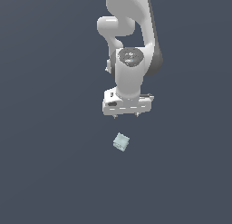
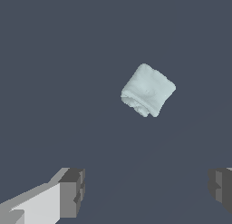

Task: Pick up the object and move it to a goal position.

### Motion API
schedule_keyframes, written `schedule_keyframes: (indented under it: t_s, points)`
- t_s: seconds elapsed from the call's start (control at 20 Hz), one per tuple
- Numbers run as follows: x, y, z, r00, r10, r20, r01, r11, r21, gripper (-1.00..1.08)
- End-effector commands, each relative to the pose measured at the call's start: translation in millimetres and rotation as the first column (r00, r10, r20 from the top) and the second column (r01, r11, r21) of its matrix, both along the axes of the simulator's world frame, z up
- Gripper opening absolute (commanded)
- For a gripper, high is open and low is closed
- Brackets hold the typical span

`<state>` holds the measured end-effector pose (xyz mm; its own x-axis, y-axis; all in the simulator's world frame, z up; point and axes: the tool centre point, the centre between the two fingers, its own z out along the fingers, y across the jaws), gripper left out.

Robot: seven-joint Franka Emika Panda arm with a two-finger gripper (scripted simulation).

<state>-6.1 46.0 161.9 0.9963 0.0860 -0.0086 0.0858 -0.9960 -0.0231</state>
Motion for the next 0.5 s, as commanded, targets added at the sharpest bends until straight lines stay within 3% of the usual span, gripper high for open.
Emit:
schedule_keyframes:
  t_s: [0.0,0.45]
  points:
    - [0.0,0.0,0.0,1.000,0.000,0.000,0.000,1.000,0.000,1.00]
    - [-1.5,15.6,0.8,0.997,0.074,-0.009,-0.074,0.997,-0.007,1.00]
